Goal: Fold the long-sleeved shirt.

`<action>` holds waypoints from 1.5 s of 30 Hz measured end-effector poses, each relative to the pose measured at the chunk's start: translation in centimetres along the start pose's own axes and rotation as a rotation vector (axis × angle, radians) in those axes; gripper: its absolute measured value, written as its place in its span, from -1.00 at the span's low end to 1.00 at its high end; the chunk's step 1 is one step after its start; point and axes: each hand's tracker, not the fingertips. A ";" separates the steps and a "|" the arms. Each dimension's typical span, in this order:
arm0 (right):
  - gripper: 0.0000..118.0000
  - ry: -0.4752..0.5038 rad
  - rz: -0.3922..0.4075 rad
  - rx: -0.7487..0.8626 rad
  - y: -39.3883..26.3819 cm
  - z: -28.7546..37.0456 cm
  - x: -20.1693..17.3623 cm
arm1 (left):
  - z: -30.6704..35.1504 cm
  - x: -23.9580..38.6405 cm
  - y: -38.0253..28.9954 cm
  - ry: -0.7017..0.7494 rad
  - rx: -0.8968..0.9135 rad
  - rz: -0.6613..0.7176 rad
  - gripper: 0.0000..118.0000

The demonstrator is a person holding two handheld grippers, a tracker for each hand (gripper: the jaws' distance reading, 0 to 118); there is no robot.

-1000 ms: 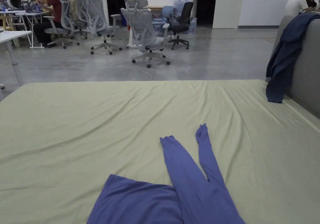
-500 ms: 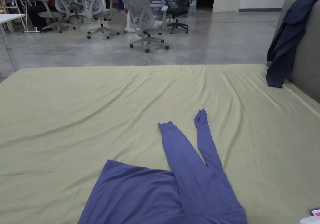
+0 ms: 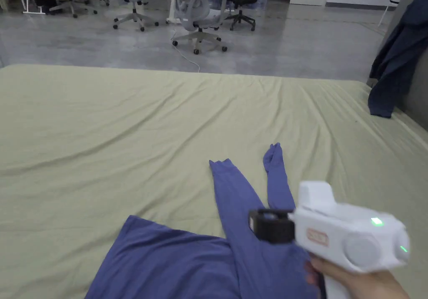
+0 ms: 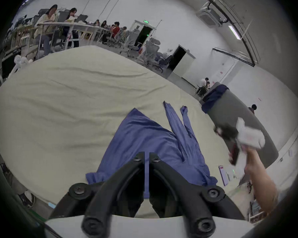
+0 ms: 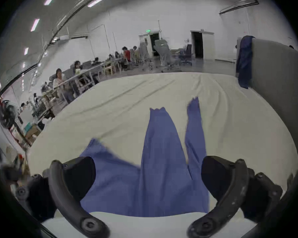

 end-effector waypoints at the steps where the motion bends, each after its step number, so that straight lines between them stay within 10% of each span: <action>1: 1.00 -0.017 -0.009 -0.052 1.9 -3.9 -0.2 | -0.4 0.1 -0.1 0.003 -0.006 -0.019 -0.93; 7: 0.77 -0.165 0.030 -0.398 4.3 -21.9 -0.4 | -2.7 0.1 -0.8 0.048 -0.048 -0.088 -0.93; 10: 0.12 -0.163 -0.053 -0.563 2.5 -25.5 0.5 | -3.2 -0.4 -1.1 0.040 -0.071 -0.069 -0.93; 13: 0.08 -0.164 -0.061 -0.503 3.5 -24.1 0.7 | -3.1 -1.8 -1.3 0.030 -0.088 -0.073 -0.93; 14: -0.19 -0.163 -0.043 -0.505 4.1 -23.2 0.7 | -3.1 -1.9 -1.3 0.029 -0.094 -0.079 -0.93; 15: -0.99 -0.164 0.014 -0.488 4.5 -22.3 0.8 | -3.3 -1.6 -1.4 0.026 -0.096 -0.086 -0.93; 20: -0.98 0.007 -0.083 -0.381 6.5 -13.5 2.2 | -2.2 0.1 -1.4 -0.020 -0.064 -0.074 -0.93; 30: -0.98 0.092 0.066 -0.347 -4.1 11.5 1.2 | 0.1 2.6 -2.5 -0.043 -0.054 -0.084 -0.93; 41: -0.98 -0.053 0.050 -0.707 -20.2 10.7 3.9 | 1.8 5.3 -3.9 -0.030 -0.113 -0.086 -0.93; 44: -0.50 -0.028 -0.059 -0.642 -18.8 11.5 4.1 | 2.2 5.4 -3.8 -0.025 -0.117 -0.086 -0.93; 45: 0.17 -0.004 -0.050 -0.581 -18.2 12.5 3.9 | 2.3 5.5 -3.8 -0.025 -0.116 -0.086 -0.93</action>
